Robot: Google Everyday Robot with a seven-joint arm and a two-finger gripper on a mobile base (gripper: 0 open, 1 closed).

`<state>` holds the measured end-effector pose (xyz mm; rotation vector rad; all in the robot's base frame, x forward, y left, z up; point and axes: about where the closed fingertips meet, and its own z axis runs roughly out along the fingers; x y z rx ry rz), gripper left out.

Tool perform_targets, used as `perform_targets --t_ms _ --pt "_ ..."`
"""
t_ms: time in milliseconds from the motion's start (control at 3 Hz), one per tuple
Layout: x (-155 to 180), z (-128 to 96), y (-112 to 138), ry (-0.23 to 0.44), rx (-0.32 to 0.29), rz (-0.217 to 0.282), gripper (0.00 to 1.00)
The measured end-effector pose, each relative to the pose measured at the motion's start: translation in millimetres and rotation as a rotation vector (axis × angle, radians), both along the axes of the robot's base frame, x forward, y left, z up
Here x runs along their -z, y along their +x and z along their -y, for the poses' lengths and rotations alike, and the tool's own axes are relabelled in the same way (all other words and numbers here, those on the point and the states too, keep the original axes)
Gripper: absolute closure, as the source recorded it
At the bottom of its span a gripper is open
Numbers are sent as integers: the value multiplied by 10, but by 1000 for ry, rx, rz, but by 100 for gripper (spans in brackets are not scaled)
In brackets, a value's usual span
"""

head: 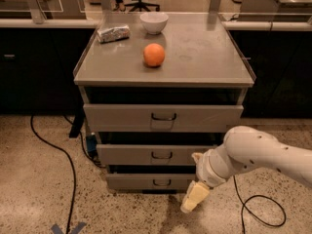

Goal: Open middle drawer

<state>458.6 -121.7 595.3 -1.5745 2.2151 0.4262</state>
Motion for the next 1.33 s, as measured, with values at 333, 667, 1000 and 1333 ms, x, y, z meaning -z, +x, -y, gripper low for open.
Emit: perform_targets --t_ms 333,667,1000,1333 --pt "411 84 218 5 40 -21 0" --pt "802 253 391 26 114 -57 0" --pt "803 251 391 27 114 -56 0" --pt "823 163 405 45 99 -43 0"
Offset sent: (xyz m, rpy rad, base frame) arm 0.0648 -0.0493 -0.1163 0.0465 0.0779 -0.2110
